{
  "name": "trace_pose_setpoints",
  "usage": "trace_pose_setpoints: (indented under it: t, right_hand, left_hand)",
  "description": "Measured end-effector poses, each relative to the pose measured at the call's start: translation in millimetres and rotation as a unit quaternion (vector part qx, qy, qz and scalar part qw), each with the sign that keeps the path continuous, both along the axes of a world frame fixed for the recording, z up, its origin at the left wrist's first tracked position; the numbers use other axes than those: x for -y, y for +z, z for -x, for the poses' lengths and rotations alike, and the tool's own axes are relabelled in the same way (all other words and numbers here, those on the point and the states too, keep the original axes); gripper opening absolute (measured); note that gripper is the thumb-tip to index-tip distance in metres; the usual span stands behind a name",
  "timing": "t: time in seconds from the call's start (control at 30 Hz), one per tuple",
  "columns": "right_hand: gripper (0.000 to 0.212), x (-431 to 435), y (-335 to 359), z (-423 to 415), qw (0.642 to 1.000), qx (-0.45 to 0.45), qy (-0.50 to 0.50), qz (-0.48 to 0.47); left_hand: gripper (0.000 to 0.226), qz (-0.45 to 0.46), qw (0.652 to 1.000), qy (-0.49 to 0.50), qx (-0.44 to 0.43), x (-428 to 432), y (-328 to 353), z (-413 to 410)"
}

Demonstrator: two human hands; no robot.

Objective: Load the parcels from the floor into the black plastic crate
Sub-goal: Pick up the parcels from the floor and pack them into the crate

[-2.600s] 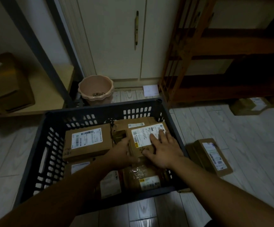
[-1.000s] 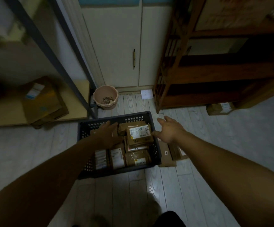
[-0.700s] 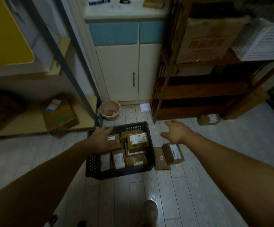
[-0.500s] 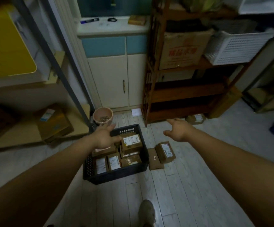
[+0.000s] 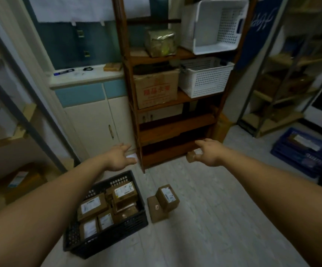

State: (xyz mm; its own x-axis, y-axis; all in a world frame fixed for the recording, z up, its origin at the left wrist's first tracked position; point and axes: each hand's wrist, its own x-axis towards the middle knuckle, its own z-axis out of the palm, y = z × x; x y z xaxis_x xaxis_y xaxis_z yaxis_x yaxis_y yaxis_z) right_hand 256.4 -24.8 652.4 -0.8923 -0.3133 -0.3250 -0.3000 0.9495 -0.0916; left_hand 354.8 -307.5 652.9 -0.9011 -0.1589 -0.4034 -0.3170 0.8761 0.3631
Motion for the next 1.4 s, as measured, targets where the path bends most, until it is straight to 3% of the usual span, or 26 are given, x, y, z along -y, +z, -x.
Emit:
trace_pose_setpoints:
  t: [0.23, 0.43, 0.67, 0.9, 1.27, 1.4]
  right_hand:
    - [0.066, -128.2, 13.5, 59.9, 1.0, 0.013, -0.021, -0.003]
    - [0.073, -190.1, 3.5, 115.1, 0.997, 0.046, -0.061, -0.011]
    - [0.069, -174.0, -27.9, 191.5, 0.997, 0.055, -0.011, -0.052]
    - [0.075, -166.9, -47.1, 306.9, 0.992, 0.091, 0.008, -0.09]
    - [0.073, -178.5, -65.5, 456.1, 0.99, 0.117, 0.026, -0.068]
    - [0.067, -177.1, -86.9, 518.8, 0.985, 0.132, 0.097, -0.057]
  left_hand:
    - [0.081, -0.038, 0.999, -0.013, -0.003, -119.1, -14.3, 86.4]
    - [0.081, -0.037, 0.999, 0.0, 0.037, -152.2, -33.7, 128.6]
    - [0.081, -0.061, 0.997, 0.013, 0.054, -149.7, -69.4, 210.0]
    - [0.075, -0.153, 0.985, 0.052, 0.063, -154.6, -96.6, 335.5]
    - [0.072, -0.199, 0.976, 0.071, 0.054, -186.9, -108.6, 471.5]
    - [0.044, -0.201, 0.975, 0.095, 0.023, -200.2, -128.0, 500.0]
